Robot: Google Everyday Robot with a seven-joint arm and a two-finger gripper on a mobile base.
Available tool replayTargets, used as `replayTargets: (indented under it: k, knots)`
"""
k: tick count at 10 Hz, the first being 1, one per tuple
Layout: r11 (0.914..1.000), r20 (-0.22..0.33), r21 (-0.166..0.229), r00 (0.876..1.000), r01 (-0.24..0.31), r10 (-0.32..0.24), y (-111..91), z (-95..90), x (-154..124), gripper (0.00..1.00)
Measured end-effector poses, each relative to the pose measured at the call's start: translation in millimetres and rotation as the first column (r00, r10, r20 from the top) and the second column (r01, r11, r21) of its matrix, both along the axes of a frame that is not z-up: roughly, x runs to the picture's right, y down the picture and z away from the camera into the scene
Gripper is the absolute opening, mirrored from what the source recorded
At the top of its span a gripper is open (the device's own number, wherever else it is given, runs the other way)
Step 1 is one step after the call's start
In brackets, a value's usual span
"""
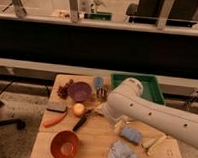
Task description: Place apple in tray
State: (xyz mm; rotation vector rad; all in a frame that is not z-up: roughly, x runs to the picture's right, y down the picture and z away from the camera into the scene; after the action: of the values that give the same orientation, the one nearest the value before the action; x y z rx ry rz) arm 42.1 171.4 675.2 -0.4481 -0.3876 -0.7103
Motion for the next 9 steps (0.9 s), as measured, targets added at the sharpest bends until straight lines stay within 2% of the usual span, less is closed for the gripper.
replayTargets:
  k: [3,9]
  knots:
    - [0.9976,0.054,0.022,0.996,0.066,-0.067,7.0,0.3,-25.8,0.8]
    - [0.9896,0.129,0.047,0.982,0.136,-0.141,4.0,5.7,-51.0,0.8]
